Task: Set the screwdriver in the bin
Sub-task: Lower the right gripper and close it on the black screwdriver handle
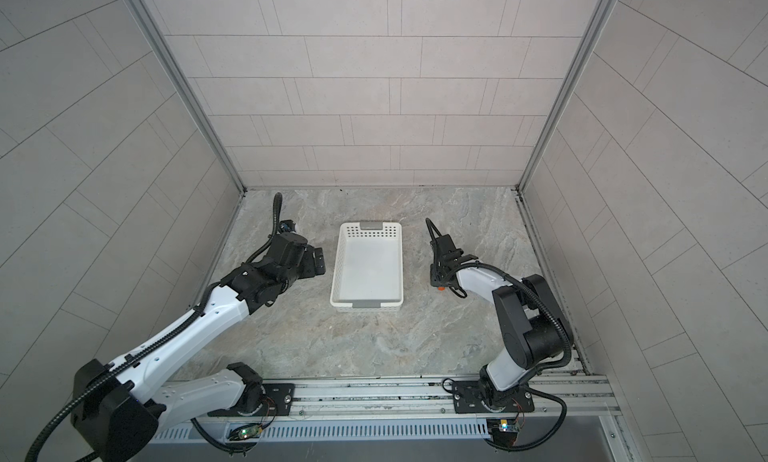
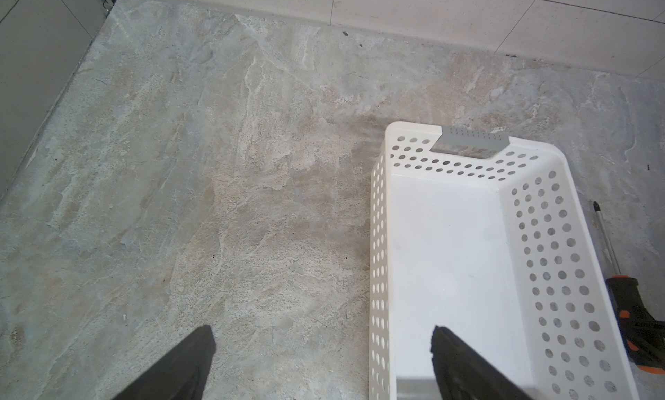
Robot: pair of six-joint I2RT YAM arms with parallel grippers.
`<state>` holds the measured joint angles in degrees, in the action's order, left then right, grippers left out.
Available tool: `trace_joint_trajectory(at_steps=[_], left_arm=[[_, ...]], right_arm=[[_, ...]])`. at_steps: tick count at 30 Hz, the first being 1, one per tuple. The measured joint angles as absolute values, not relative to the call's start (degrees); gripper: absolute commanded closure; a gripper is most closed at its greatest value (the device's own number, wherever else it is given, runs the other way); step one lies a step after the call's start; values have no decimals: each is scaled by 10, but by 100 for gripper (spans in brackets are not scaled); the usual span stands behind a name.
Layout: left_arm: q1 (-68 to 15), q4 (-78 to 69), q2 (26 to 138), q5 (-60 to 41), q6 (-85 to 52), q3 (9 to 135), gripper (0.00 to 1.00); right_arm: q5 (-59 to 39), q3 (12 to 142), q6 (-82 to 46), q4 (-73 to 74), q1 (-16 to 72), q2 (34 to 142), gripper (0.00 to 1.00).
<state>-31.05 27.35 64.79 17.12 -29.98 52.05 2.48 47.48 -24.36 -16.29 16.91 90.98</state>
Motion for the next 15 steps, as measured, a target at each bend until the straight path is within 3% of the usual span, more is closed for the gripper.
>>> trace_joint_trajectory(at_steps=[15], left_arm=[[-310,274,645,175,-300,521,0]], right_arm=[[6,475,-245,-149,161,924,74]])
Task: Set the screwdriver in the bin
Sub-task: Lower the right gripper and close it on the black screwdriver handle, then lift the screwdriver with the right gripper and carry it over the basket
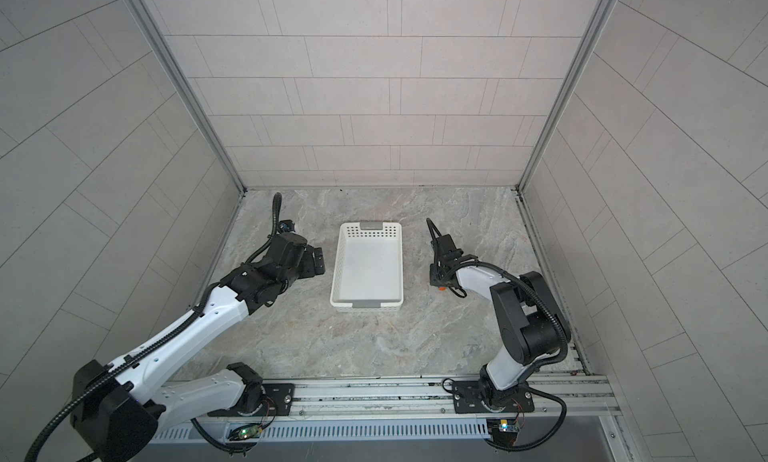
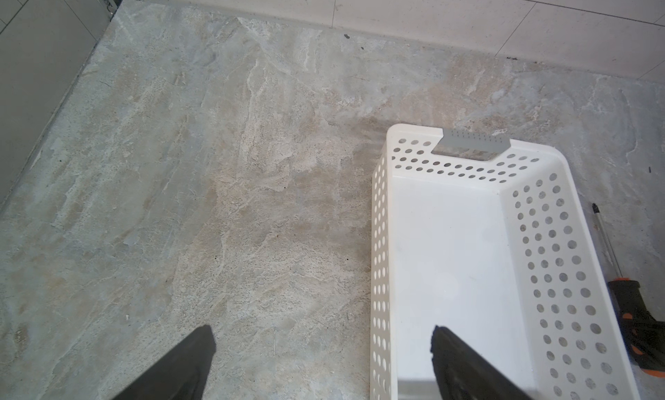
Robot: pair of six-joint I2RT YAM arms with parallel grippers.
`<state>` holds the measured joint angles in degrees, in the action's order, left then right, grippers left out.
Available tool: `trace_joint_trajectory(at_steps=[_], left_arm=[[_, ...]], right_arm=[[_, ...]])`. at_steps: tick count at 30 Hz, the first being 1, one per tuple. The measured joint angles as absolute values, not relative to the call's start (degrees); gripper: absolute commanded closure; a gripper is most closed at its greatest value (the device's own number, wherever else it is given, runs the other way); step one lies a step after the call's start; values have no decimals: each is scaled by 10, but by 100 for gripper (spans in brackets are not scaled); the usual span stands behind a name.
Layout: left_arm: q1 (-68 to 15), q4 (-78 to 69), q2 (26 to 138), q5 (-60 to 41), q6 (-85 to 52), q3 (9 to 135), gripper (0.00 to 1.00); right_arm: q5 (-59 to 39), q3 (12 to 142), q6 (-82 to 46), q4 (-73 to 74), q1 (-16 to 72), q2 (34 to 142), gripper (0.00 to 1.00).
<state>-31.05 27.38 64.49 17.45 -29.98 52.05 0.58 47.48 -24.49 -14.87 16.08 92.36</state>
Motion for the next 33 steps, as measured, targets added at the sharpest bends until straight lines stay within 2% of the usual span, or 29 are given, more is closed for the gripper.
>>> trace_joint_trajectory(at_steps=[5,11,18,33], left_arm=[[-310,274,644,176,-300,521,0],[-310,275,644,178,-300,521,0],[-310,276,644,179,-300,521,0],[-310,280,641,197,-300,521,0]], right_arm=[[3,475,-245,-148,159,924,82],[3,475,-245,-149,159,923,100],[5,468,-245,-156,159,901,100],[53,454,-247,-218,206,708,100]])
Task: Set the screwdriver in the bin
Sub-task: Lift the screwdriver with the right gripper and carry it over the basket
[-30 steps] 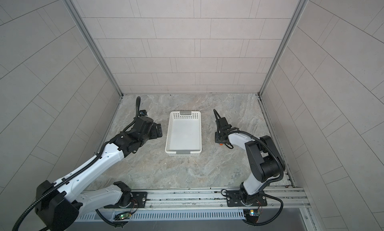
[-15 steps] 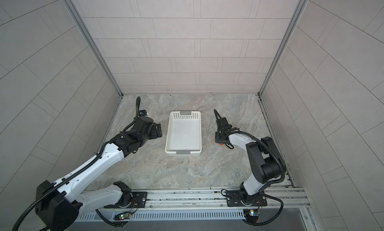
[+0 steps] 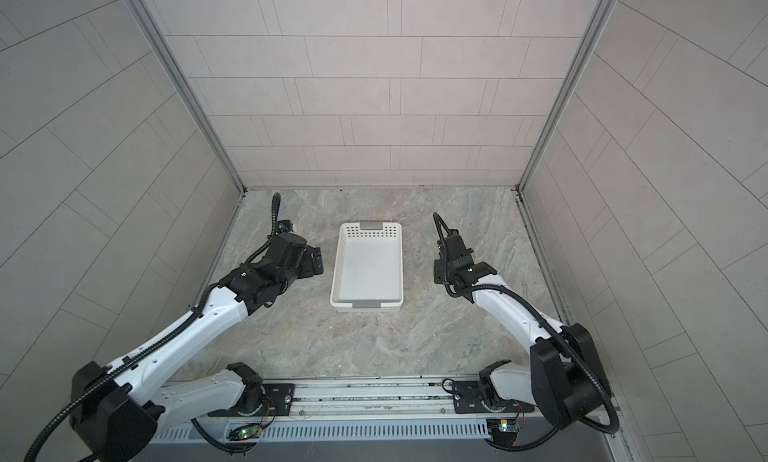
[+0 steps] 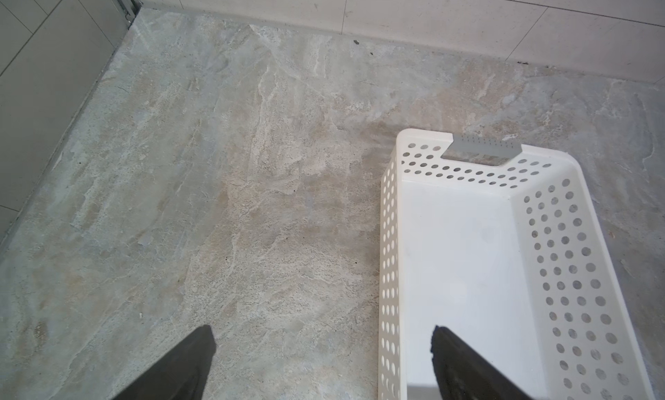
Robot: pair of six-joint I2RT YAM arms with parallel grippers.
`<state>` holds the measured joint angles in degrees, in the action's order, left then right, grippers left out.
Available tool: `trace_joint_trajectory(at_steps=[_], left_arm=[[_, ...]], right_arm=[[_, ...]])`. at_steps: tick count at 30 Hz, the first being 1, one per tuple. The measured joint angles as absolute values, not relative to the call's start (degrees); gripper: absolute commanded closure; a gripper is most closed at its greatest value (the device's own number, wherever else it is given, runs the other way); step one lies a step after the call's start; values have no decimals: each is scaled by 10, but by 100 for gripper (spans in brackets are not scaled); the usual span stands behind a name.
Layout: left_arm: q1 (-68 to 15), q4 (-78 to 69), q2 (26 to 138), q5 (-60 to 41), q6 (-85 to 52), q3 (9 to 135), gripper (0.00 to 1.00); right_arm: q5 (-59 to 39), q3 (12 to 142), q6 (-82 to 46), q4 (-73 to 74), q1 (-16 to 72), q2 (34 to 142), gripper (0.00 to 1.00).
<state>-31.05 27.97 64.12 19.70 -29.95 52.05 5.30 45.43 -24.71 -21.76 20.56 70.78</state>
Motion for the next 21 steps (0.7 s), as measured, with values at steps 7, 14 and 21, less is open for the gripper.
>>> trace_joint_trajectory(at_steps=[7,14,21], left_arm=[[-310,285,639,215,-300,521,0],[-310,291,639,220,-300,521,0],[-310,291,636,221,-300,521,0]], right_arm=[[73,533,-254,-270,315,669,100],[98,643,-262,-278,420,771,100],[108,720,-267,-286,468,926,100]])
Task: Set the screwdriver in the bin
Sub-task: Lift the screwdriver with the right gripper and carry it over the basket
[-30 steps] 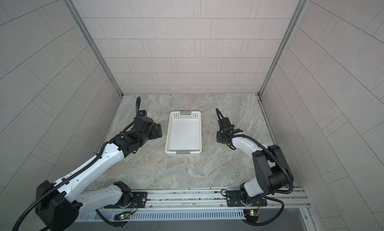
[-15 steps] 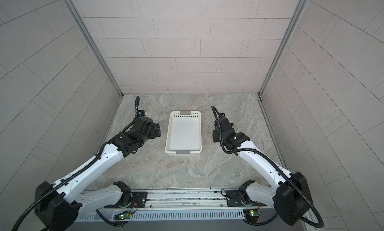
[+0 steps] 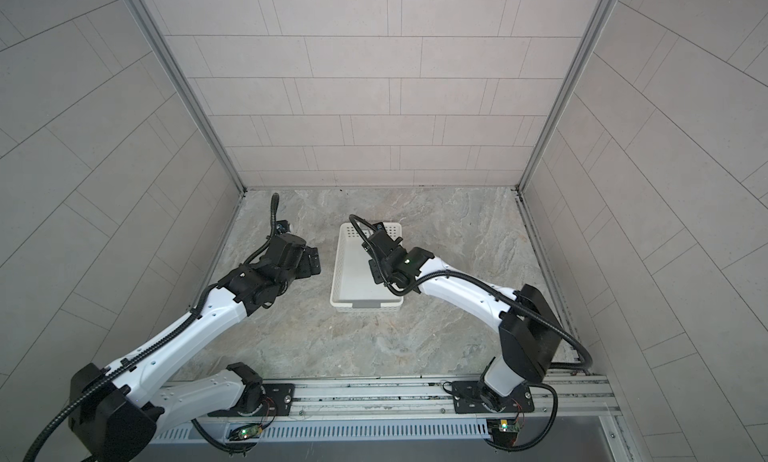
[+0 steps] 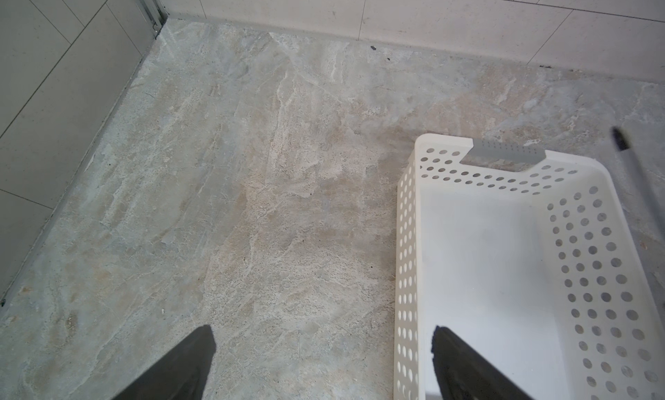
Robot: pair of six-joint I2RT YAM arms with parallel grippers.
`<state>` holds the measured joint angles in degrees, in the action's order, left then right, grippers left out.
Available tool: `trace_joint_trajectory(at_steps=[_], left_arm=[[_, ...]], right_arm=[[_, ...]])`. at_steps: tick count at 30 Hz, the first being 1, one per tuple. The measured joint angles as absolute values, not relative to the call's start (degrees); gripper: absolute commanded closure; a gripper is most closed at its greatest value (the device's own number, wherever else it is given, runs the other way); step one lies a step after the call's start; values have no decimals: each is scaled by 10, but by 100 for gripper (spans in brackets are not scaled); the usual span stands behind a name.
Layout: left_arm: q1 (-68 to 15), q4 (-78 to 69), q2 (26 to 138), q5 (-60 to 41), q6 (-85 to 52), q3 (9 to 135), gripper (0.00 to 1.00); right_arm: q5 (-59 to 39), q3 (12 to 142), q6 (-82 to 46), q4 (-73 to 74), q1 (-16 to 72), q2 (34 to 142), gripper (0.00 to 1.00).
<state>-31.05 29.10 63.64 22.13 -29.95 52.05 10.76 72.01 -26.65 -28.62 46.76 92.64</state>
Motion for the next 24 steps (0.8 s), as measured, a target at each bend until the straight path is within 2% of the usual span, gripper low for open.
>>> trace_joint_trajectory(at_steps=[8,17,24], left_arm=[[-310,295,632,223,-300,521,0],[-310,295,632,222,-300,521,0],[-310,295,628,223,-301,521,0]], right_arm=[[108,779,-271,-284,494,1054,100],[126,792,-273,-286,494,1105,100],[155,791,-272,-286,494,1109,88]])
